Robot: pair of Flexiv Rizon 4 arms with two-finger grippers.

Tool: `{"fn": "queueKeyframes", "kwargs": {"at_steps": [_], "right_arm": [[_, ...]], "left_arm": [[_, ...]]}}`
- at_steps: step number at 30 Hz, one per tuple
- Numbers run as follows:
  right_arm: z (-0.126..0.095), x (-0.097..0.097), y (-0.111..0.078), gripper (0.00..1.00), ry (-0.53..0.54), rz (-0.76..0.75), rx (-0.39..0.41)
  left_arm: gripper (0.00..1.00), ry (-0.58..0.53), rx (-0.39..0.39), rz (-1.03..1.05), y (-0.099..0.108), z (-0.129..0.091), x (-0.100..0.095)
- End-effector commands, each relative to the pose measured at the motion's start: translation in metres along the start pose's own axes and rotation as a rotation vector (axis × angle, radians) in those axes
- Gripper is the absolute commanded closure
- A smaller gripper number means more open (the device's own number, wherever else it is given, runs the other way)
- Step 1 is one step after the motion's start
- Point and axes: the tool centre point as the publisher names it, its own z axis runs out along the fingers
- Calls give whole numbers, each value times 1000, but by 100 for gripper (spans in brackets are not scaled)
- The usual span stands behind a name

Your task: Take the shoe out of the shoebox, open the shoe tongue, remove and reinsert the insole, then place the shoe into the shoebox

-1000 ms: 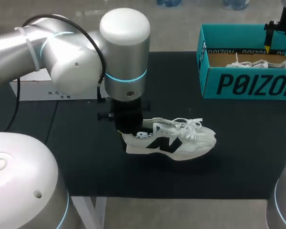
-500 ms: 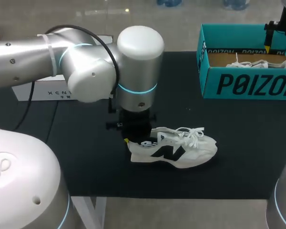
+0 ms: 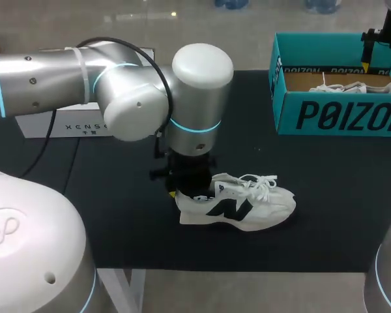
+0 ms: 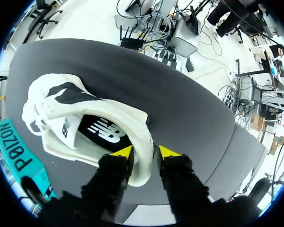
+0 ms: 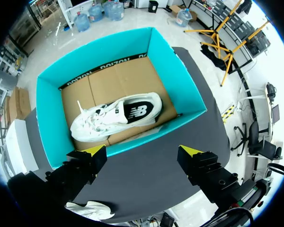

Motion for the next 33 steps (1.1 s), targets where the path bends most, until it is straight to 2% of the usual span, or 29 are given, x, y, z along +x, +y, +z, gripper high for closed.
{"fn": "queueKeyframes", "kwargs": {"at_steps": [1, 4, 7, 12, 13, 15, 18, 33], "right_arm": [[0, -1, -1, 0, 1, 0, -2], [0, -1, -1, 0, 1, 0, -2], [0, -1, -1, 0, 1, 0, -2], [0, -1, -1, 0, 1, 0, -2], [0, -1, -1, 0, 1, 0, -2], [0, -1, -1, 0, 1, 0, -2], [0, -1, -1, 0, 1, 0, -2], [0, -1, -1, 0, 1, 0, -2]], "left_arm": [[0, -36, 3, -2, 1, -23, 13], [0, -86, 13, -23, 6, -44, 24], [0, -133, 80, -116, 19, -59, 39], [0, -167, 197, -412, 35, -65, 73], [0, -195, 230, -477, 36, -66, 83], [0, -242, 355, -578, 38, -66, 103], [0, -190, 478, -833, 39, -56, 129], [0, -190, 478, -833, 39, -56, 129]]}}
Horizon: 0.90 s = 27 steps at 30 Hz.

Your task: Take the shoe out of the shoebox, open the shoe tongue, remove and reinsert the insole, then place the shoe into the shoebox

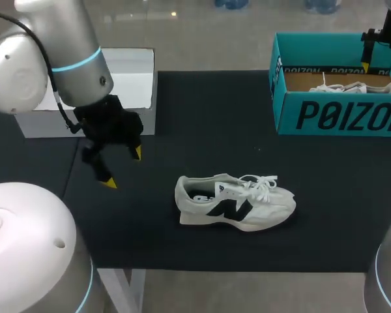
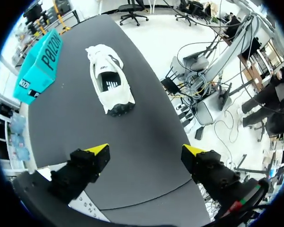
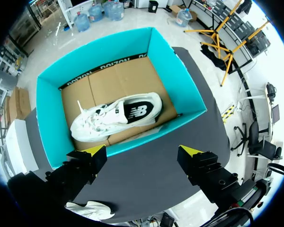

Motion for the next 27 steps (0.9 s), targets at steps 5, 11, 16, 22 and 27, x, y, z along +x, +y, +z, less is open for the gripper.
{"fn": "queueKeyframes", "kwargs": {"at_steps": [5, 11, 16, 22, 27], "right_arm": [[0, -1, -1, 0, 1, 0, -2], [0, -1, -1, 0, 1, 0, -2], [0, -1, -1, 0, 1, 0, -2], [0, -1, -1, 0, 1, 0, -2], [0, -1, -1, 0, 1, 0, -2]], "left_arm": [[0, -48, 63, -45, 5, 3, 3], [0, 47, 173, -32, 11, 7, 6], [0, 152, 480, -43, 32, 23, 12], [0, 150, 737, -51, 44, 45, 24], [0, 100, 867, -116, 43, 55, 32]]}}
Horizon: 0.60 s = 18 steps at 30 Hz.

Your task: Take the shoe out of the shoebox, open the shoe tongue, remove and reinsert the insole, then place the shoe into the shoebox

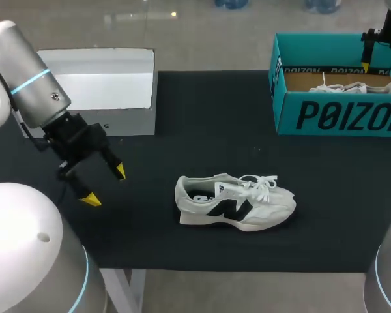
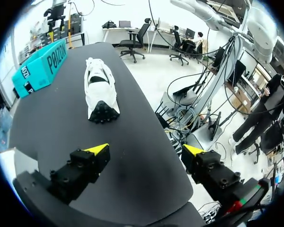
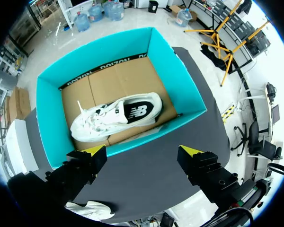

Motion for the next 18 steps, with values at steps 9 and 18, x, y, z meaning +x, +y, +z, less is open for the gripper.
{"fn": "queueKeyframes", "kwargs": {"at_steps": [9, 18], "right_arm": [[0, -1, -1, 0, 1, 0, -2], [0, -1, -1, 0, 1, 0, -2]], "left_arm": [[0, -186, 466, -44, 1, 14, 18], [0, -196, 479, -56, -4, 21, 17]]}}
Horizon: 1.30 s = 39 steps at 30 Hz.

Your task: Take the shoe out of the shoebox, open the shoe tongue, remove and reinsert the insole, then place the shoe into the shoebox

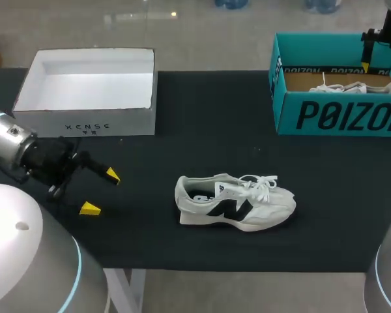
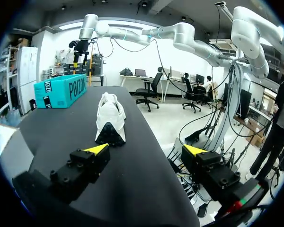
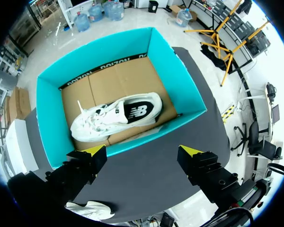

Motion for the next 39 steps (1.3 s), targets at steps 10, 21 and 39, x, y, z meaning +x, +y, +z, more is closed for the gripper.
{"fn": "queueKeyframes", "kwargs": {"at_steps": [10, 21, 39], "right_arm": [[0, -1, -1, 0, 1, 0, -2], [0, -1, -1, 0, 1, 0, -2], [0, -1, -1, 0, 1, 0, -2]], "left_arm": [[0, -76, 1, -51, 11, 21, -10], [0, -30, 56, -58, 15, 26, -13], [0, -275, 91, 264, 10, 50, 5]]}}
